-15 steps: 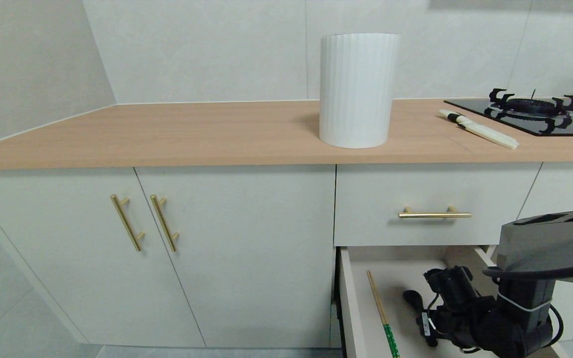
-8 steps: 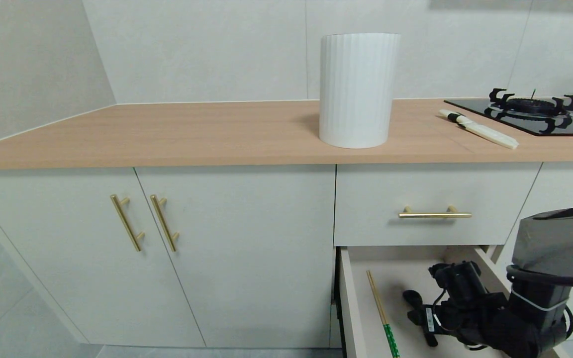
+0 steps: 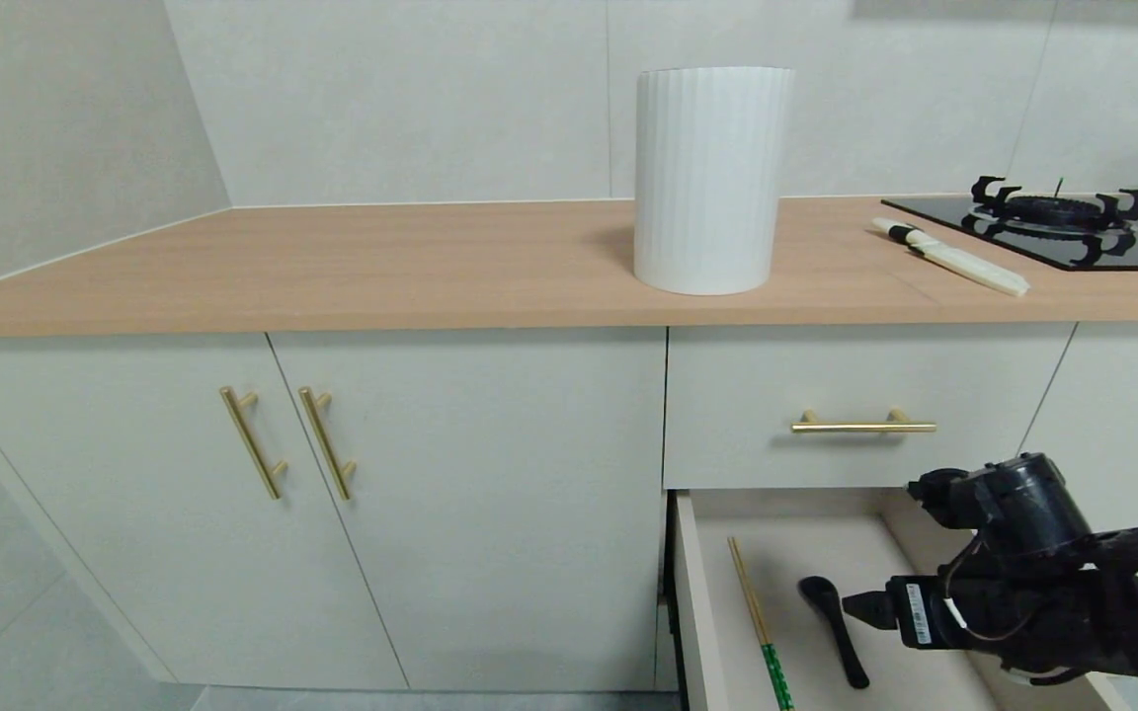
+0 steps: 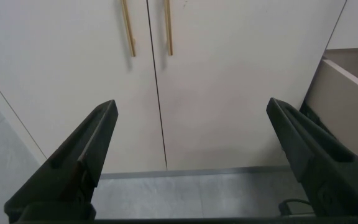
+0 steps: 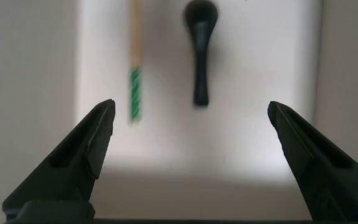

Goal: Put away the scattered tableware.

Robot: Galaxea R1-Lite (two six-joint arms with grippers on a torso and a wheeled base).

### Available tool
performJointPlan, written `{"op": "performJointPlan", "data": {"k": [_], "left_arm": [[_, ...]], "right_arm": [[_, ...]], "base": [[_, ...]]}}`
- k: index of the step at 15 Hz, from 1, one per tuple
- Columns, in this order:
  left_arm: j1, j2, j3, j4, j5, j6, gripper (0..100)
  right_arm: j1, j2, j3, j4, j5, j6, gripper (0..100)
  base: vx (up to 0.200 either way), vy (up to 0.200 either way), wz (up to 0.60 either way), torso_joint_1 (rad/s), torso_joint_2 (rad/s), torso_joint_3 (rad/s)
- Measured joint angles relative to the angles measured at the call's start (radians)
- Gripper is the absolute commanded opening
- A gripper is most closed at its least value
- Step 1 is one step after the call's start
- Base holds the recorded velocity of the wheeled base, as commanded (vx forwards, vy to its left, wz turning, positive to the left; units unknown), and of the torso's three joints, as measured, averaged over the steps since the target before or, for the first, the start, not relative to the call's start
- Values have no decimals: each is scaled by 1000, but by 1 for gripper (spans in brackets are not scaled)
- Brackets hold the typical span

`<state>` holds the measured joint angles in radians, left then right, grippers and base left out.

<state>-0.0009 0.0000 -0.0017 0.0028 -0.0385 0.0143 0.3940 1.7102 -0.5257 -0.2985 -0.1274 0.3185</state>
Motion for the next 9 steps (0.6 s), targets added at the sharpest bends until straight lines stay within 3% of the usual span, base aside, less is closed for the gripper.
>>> {"op": "performJointPlan", "data": {"k": [2, 3, 9], "left_arm": [[0, 0, 0, 0, 0, 0, 100], [0, 0, 0, 0, 0, 0, 100], [0, 0, 0, 0, 0, -2, 100]], "right_arm": [[37, -114, -41, 169, 5, 0, 100], [59, -162, -64, 227, 6, 0, 100], [109, -261, -85, 291, 7, -1, 100]], "base": [[0, 0, 0, 0, 0, 0], [-200, 0, 0, 2, 7, 12], [-200, 0, 0, 2, 2, 3]]}}
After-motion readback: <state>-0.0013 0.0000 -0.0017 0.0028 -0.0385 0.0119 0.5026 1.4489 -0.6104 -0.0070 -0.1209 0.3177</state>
